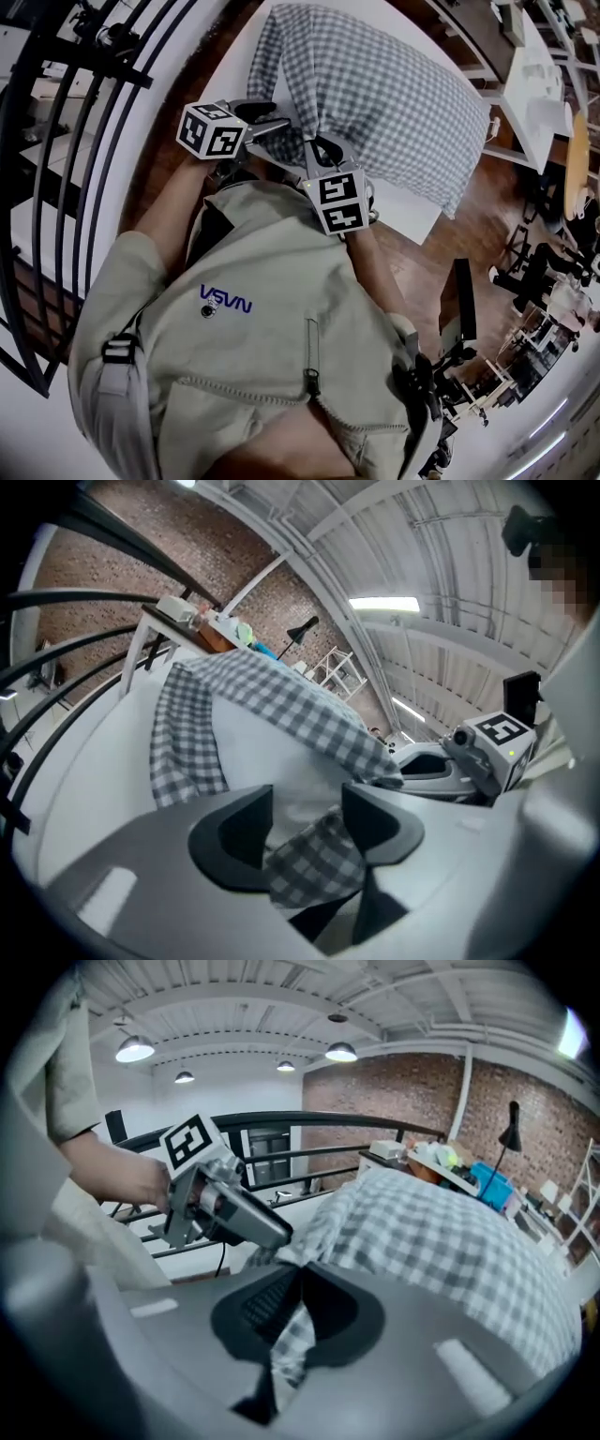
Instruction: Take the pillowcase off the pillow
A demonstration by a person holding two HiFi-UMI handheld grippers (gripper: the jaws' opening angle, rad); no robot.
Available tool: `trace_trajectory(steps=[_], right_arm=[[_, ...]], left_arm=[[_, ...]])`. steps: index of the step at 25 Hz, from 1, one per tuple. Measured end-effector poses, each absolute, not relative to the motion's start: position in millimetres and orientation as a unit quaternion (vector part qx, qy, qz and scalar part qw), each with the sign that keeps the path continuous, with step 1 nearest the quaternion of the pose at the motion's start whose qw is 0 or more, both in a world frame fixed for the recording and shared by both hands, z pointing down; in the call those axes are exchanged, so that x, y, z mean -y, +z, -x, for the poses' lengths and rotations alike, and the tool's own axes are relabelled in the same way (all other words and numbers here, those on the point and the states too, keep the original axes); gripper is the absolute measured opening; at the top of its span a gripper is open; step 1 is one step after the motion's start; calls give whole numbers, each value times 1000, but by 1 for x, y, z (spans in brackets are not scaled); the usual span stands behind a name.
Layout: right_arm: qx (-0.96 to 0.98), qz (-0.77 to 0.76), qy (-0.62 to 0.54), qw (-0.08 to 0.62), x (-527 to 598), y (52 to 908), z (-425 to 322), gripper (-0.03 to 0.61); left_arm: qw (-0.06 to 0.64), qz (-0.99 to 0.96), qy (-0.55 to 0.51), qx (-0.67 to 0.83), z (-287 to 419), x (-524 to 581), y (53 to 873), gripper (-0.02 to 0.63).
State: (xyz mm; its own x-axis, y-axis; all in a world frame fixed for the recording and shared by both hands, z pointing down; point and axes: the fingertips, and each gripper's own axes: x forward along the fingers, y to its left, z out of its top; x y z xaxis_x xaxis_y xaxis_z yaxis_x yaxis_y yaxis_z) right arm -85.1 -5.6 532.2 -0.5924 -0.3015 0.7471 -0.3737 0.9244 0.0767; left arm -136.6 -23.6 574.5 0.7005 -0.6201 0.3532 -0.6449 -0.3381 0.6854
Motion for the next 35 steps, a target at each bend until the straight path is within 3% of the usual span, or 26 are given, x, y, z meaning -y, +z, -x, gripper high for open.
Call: trace_trajectory(steps=[4,21,22,24,25,30,35], right_arm=[[888,-177,55,420,0,540,81,11],[894,-166,62,411,-4,543,78,11],[895,-162,62,411,-6,544,80,11],[897,-153,60,411,-10,544,84,11],[898,-149,59,410,-11,543,86,11],[903,-134,62,404,-14,533,86,10],[890,-164,41,423,0,524,61,9]], left_arm=[[471,-791,10,391,134,31,595,290],[483,-760,-21,435,150,33,609,295],[491,-761,-18,425,144,36,612,266],[493,-768,-20,408,137,44,607,100],[484,-776,-17,404,135,50,599,52],[419,-813,1,404,143,83,551,31],[421,-803,-59,419,171,99,515,29]])
